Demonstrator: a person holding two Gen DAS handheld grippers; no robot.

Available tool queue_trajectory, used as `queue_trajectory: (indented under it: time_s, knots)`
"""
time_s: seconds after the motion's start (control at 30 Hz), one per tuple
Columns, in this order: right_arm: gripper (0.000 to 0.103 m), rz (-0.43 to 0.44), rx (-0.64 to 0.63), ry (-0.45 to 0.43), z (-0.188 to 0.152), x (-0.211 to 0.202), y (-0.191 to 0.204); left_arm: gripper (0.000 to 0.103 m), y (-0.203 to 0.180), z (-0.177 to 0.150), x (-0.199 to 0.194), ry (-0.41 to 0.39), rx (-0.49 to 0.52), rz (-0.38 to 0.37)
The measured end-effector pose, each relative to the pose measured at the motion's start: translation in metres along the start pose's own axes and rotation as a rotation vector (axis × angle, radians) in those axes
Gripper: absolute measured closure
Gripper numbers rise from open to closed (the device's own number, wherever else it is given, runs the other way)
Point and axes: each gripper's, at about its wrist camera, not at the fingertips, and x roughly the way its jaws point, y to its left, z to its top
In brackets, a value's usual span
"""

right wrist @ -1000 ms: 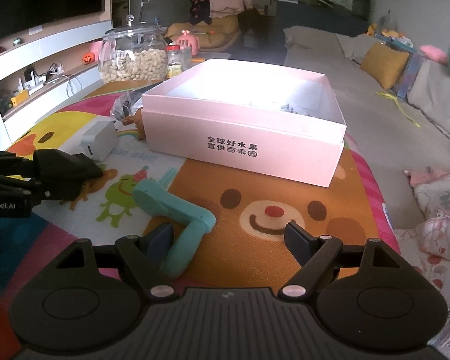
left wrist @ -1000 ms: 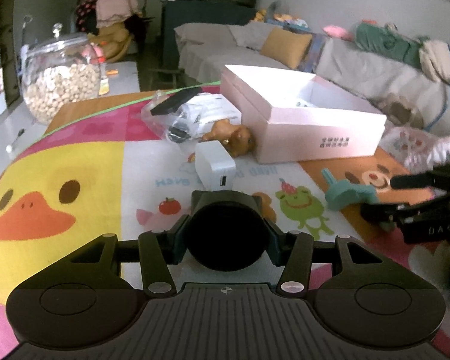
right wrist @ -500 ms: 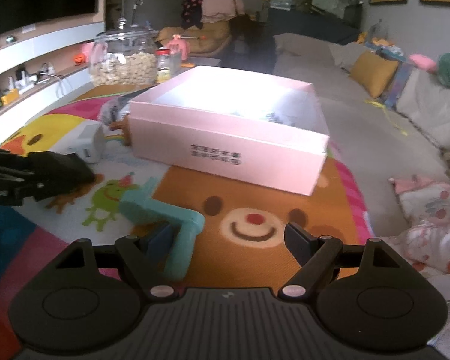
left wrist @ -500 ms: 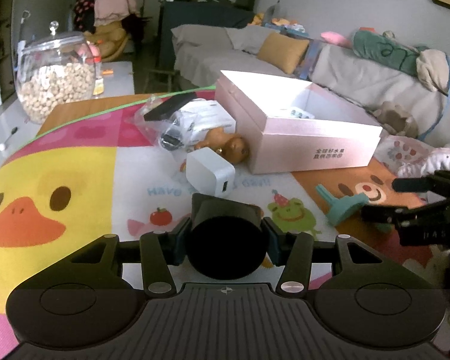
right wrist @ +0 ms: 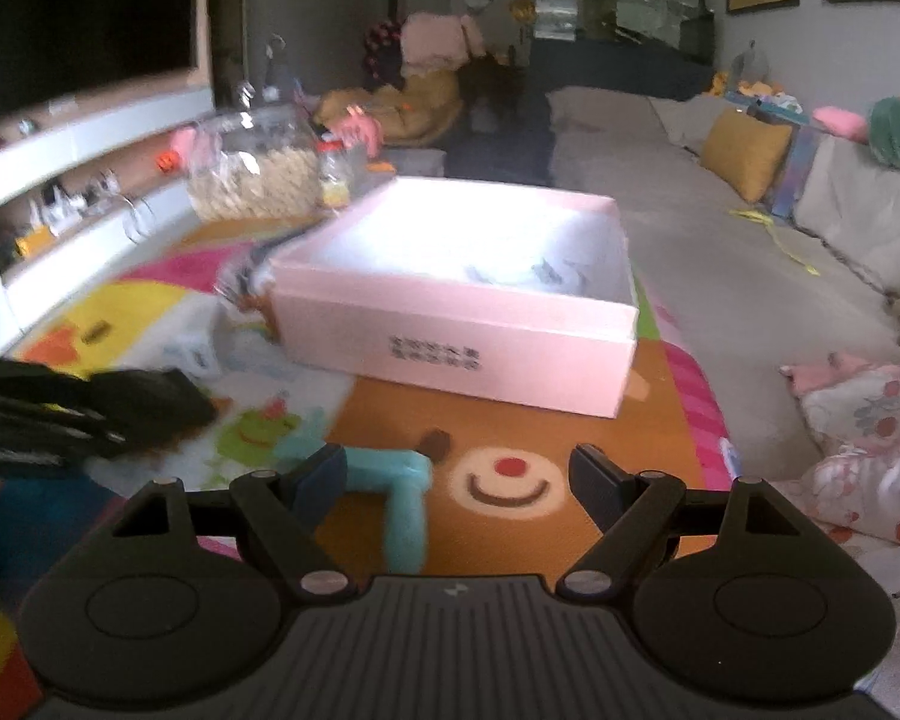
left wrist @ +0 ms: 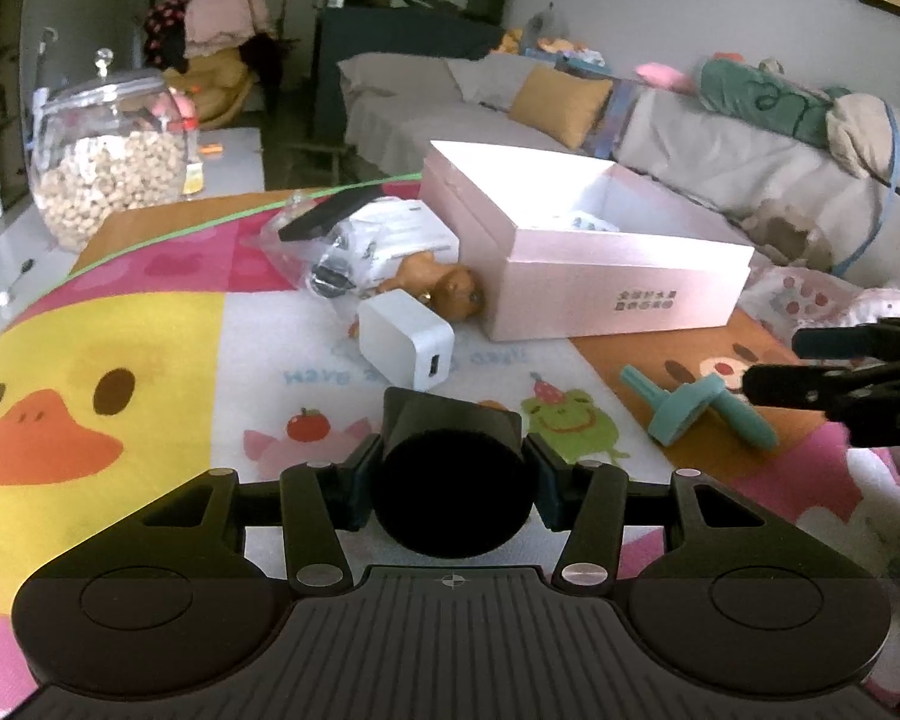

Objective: Organize rigid objects
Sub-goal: 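Reach the right gripper to the teal crank toy and close on it while the left holds the funnel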

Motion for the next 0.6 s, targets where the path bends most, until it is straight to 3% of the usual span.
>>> queue_trajectory:
  time_s: [0.13, 0.3, 0.47, 0.6]
  knots:
    - [0.021, 0.045, 0.02, 0.006, 0.0, -0.005, 0.006, 0.049, -0.005, -0.006, 0.0, -0.015, 0.026, 0.028]
    - [0.021, 0.083, -0.042, -0.009, 0.006, 0.007, 0.018, 0.049, -0.007, -0.006, 0.003, -0.003, 0.048, 0.038]
    - [0.021, 0.099, 0.086, 0.021, 0.019, 0.034, 0.007, 0.046, -0.012, -0.006, 0.004, 0.005, 0.093, 0.05]
    - [0.021, 0.028, 0.131, -0.021, 0.015, 0.034, -0.002, 0.046, -0.008, -0.006, 0.004, 0.003, 0.075, 0.037]
